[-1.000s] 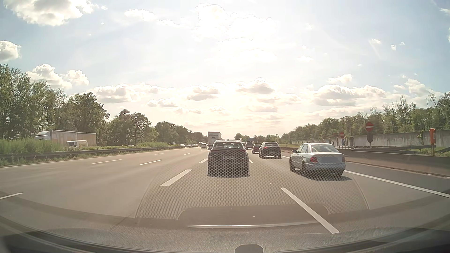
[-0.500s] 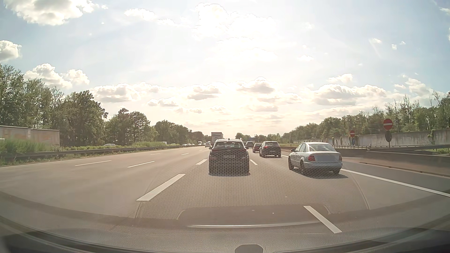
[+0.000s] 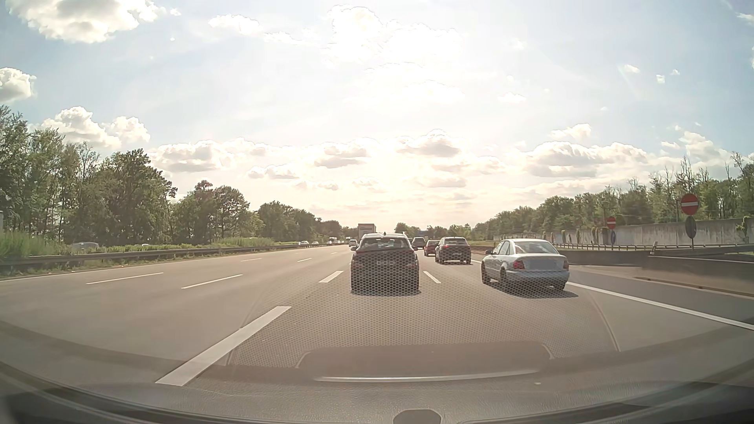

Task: Follow the waypoints while adhering to traffic rules and regulations

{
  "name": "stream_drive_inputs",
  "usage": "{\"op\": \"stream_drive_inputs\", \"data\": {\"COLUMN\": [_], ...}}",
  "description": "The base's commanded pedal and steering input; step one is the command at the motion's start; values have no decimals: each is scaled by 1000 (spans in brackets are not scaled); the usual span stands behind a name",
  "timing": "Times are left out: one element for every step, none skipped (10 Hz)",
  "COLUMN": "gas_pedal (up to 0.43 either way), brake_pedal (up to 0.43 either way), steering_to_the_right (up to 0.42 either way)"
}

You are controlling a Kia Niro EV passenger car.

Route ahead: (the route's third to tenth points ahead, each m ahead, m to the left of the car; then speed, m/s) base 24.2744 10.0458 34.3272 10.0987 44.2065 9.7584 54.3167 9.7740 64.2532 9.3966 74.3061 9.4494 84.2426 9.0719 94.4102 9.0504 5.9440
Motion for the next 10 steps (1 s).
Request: {"op": "stream_drive_inputs", "data": {"gas_pedal": [67, 0, 0, 0, 0, 0, 0, 0, 0, 0], "brake_pedal": [0, 0, 0, 0, 0, 0, 0, 0, 0, 0], "steering_to_the_right": [-2, -2, 0, 3, 4, 4, 4, 4, 4, 4]}}
